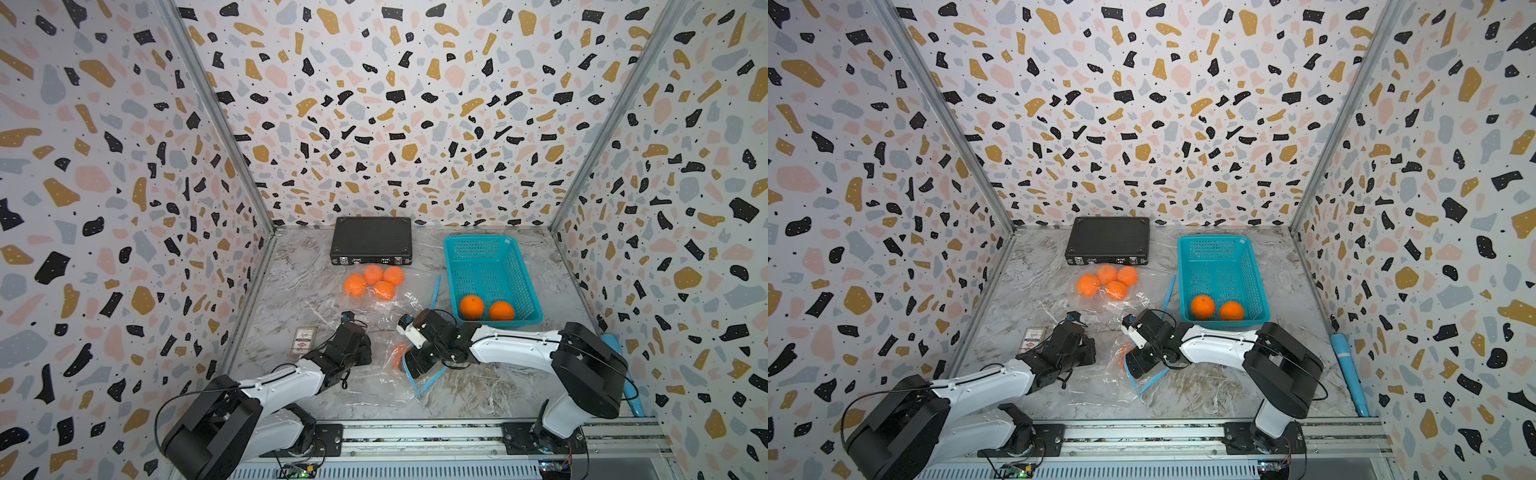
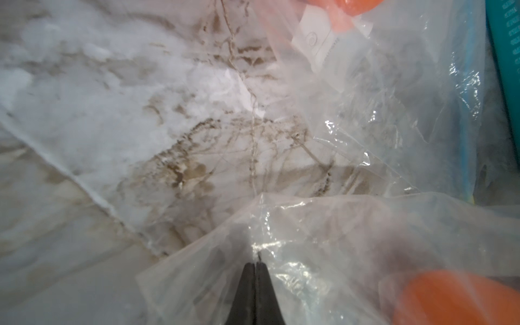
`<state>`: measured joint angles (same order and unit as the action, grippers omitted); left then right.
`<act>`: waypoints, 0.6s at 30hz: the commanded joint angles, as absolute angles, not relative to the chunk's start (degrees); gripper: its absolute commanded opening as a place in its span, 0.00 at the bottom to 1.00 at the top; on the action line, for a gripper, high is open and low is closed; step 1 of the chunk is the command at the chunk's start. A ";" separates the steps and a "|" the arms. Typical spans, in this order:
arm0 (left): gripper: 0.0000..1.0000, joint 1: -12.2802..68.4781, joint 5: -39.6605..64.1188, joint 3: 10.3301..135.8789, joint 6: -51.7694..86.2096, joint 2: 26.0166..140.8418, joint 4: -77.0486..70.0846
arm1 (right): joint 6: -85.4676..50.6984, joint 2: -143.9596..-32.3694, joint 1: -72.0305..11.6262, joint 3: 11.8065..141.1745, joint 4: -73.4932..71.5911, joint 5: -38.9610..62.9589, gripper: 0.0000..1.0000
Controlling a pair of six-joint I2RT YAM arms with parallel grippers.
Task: Open the zip-top bag and take out the orange
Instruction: Pick up the orange from the zipper food storage bag.
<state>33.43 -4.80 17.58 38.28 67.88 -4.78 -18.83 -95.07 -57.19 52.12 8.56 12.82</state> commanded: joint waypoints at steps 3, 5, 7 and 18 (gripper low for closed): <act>0.00 33.05 -3.04 16.53 38.01 67.11 -6.89 | -18.00 -96.29 -57.48 53.59 4.64 15.57 0.89; 0.00 33.05 -2.90 16.44 37.93 67.57 -7.28 | -18.13 -97.37 -57.48 54.36 3.94 15.32 0.89; 0.00 33.05 -3.16 16.47 37.79 67.98 -7.21 | -17.75 -98.31 -57.49 55.73 5.37 13.58 0.85; 0.00 32.79 -4.87 17.82 38.29 71.31 -6.77 | -21.27 -88.22 -57.57 48.47 6.59 15.19 0.65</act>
<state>33.30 -3.92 17.32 38.35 69.45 -7.53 -19.59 -92.62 -57.30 50.46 6.48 13.61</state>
